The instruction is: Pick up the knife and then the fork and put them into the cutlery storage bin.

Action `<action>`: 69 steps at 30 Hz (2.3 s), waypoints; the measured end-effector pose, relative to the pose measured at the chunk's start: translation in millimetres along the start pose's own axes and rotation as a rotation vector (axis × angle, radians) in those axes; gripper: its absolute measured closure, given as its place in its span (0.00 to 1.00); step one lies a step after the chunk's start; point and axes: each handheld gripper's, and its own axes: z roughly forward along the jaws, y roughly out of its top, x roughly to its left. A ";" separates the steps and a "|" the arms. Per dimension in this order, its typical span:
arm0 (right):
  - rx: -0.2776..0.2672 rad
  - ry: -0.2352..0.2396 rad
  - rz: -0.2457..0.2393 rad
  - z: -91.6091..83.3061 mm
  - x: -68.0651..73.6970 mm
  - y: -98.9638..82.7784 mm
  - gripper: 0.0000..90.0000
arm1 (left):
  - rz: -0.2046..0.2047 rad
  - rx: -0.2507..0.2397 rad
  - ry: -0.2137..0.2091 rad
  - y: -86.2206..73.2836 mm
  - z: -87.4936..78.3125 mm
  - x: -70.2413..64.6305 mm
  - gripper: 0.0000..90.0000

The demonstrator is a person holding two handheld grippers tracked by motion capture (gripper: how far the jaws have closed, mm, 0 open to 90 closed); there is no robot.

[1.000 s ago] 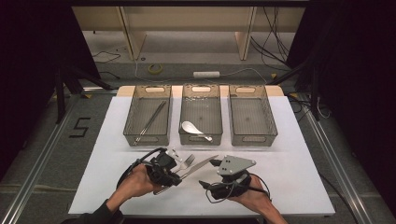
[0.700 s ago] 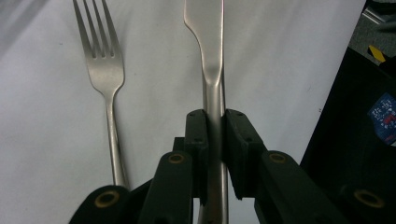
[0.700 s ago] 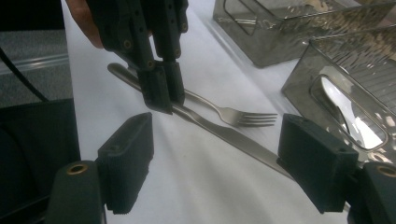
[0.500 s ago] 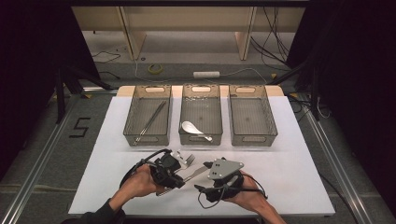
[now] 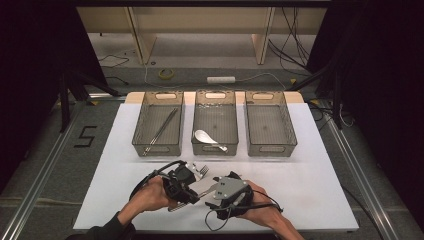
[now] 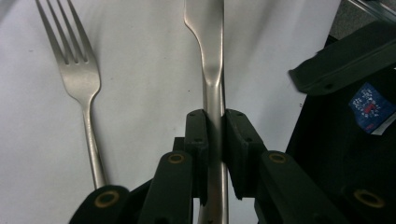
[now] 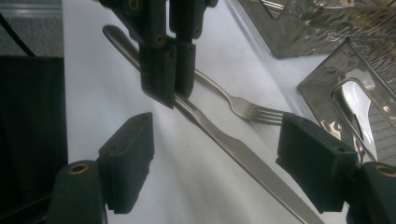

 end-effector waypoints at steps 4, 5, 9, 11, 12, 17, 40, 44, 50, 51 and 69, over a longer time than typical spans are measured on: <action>0.020 -0.007 -0.039 4.3 2.9 0.9 0.33 | 0.016 0.015 -0.014 2.3 0.7 -2.3 0.88; 0.023 -0.008 -0.049 5.3 3.2 1.1 0.34 | 0.017 0.017 -0.017 2.6 0.9 -3.4 0.88; 0.042 -0.016 -0.089 9.8 5.1 0.8 0.38 | 0.027 0.029 -0.030 4.7 1.3 -6.1 0.88; 0.050 -0.018 -0.100 11.6 6.9 0.4 0.40 | 0.030 0.027 -0.032 5.5 1.7 -7.5 0.88; 0.058 -0.014 -0.118 12.4 7.0 0.4 0.41 | 0.033 0.031 -0.033 6.1 2.0 -8.4 0.88; 0.091 -0.019 -0.189 17.8 11.7 -0.2 0.46 | 0.041 0.036 -0.042 7.7 1.7 -11.4 0.88; 0.133 -0.023 -0.345 22.5 21.7 -1.1 0.80 | 0.060 0.044 -0.081 11.7 0.7 -16.1 0.88; 0.128 -0.014 -0.374 21.4 22.9 -1.1 0.85 | 0.067 0.037 -0.086 12.1 -0.6 -16.2 0.88; 0.140 0.021 -0.426 19.9 23.1 -1.6 0.93 | 0.074 0.017 -0.095 11.9 -1.7 -16.9 0.88; 0.142 0.030 -0.427 18.9 22.1 -1.6 0.93 | 0.075 0.016 -0.098 12.0 -1.5 -17.0 0.87; 0.194 -0.010 -0.308 11.8 -2.3 -15.2 0.93 | -0.023 -0.228 0.045 2.1 -32.8 1.6 0.43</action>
